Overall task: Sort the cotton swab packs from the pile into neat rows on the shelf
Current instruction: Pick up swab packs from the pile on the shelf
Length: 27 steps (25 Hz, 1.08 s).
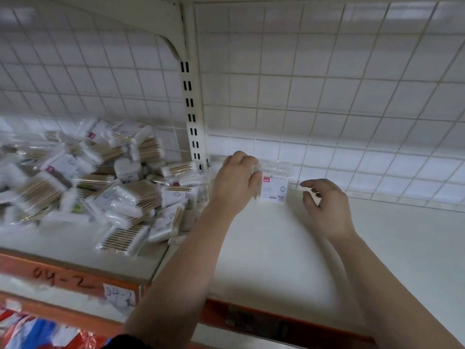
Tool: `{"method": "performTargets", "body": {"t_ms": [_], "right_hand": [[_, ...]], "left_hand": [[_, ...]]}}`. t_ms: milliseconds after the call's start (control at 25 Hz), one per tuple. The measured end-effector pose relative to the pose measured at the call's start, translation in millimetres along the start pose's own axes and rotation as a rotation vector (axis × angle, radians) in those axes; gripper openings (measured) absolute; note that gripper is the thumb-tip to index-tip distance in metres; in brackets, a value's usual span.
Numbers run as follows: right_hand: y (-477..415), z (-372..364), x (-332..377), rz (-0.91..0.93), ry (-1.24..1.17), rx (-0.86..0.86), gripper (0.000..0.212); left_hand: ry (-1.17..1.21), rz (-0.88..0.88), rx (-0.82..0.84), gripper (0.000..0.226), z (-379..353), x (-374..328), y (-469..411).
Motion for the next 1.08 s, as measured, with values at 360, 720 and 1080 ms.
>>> {"method": "performTargets", "body": {"t_ms": [360,720,1080], "right_hand": [[-3,-61,108,0.149,-0.167,0.177,0.019],[-1,-129,172,0.117,-0.184,0.278,0.022],[-8,-163,183,0.058,-0.067,0.227,0.016]], "left_hand": [[-0.154,0.009,-0.129,0.028,86,55,61],[-0.17,0.071,-0.105,0.021,124,127,106],[-0.065,0.035,-0.061,0.025,127,160,118]]}}
Point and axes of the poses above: each hand's wrist, its own y-axis away from the middle knuckle, its own z-axis out of the back of the hand, x = y × z, the point moved 9 cm from there along -y, towards the middle knuckle, and after that the axes turned 4 degrees about x, right-handed, at the moved point
